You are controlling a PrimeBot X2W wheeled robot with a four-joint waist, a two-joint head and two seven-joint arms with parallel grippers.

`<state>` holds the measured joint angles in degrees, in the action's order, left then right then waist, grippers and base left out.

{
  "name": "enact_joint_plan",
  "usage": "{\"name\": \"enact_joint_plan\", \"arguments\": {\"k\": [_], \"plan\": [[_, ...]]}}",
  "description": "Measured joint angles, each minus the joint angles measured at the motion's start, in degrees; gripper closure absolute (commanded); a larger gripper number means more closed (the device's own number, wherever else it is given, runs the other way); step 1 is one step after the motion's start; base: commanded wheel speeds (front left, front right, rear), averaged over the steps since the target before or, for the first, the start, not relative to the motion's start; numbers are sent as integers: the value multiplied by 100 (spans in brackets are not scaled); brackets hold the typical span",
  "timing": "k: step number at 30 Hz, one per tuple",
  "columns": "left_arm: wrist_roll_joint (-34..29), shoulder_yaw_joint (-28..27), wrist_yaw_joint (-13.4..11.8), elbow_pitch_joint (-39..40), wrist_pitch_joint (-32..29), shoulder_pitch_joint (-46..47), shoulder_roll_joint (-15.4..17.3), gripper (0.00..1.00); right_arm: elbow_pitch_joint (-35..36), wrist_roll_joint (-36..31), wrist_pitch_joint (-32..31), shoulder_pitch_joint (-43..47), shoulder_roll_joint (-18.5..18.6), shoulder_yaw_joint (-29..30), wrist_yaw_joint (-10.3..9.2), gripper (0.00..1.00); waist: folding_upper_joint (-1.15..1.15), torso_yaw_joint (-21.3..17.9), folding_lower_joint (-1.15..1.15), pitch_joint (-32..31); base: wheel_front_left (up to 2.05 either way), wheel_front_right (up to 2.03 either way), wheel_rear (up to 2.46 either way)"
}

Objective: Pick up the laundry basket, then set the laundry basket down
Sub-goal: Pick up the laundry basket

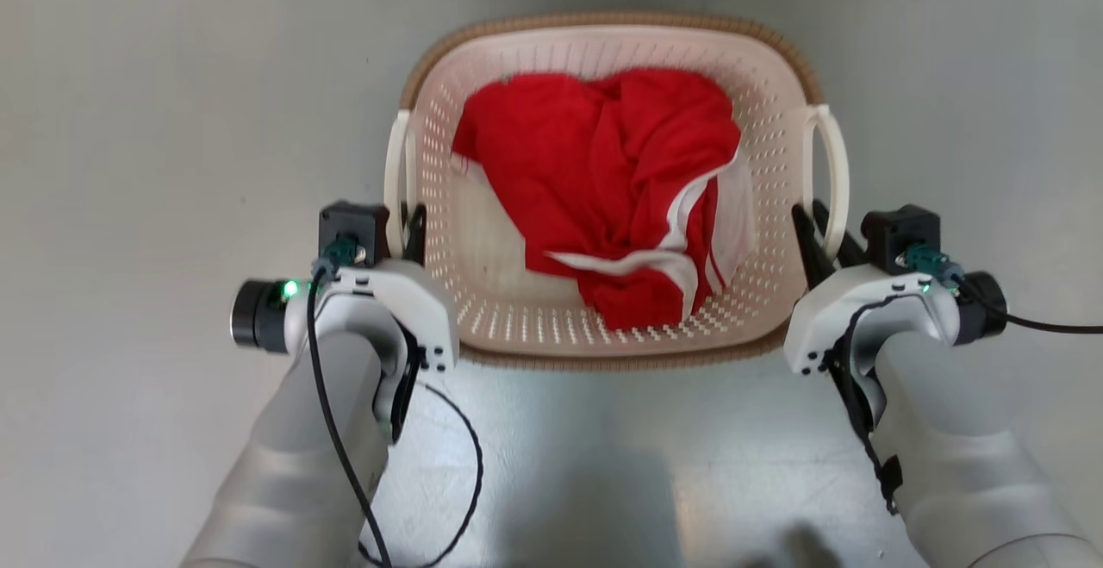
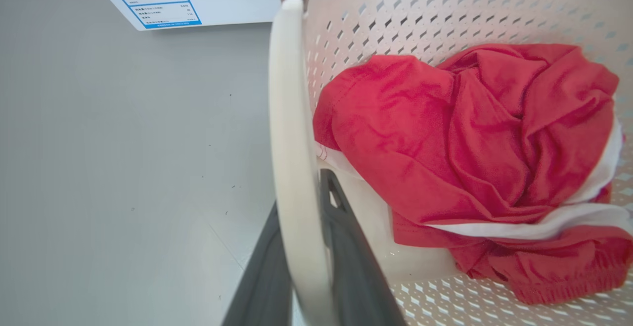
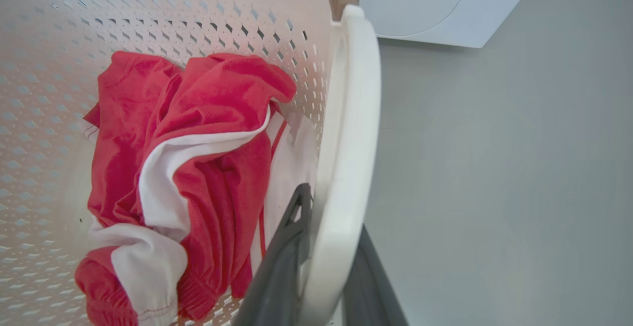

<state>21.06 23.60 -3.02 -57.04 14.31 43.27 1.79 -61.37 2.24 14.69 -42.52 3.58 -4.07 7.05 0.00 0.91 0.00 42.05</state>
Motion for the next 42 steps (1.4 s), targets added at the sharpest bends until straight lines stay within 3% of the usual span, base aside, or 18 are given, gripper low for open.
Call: {"name": "enact_joint_plan", "arguments": {"k": [6, 16, 29, 42], "plan": [[11, -116, 1, -175, 1, -466, -7, 100, -408, 318, -215, 34, -12, -528, 0, 100, 0, -103, 0, -631, 0, 0, 0], [-45, -290, 102, -444, -18, -1260, -5, 100, -428, 1245, -597, 789, -31, -1495, 0, 100, 0, -335, 0, -1683, 0, 0, 0], [-49, -282, 160, -600, -18, -2290, -10, 100, -457, 1717, -1069, 1573, -51, -2163, 0, 100, 0, -533, 0, -2934, 0, 0, 0], [294, 86, 143, -583, -18, -3036, 7, 100, -533, 2030, -1218, 2199, -52, -2431, 0, 100, 0, -565, 0, -3936, 0, 0, 0]]}}
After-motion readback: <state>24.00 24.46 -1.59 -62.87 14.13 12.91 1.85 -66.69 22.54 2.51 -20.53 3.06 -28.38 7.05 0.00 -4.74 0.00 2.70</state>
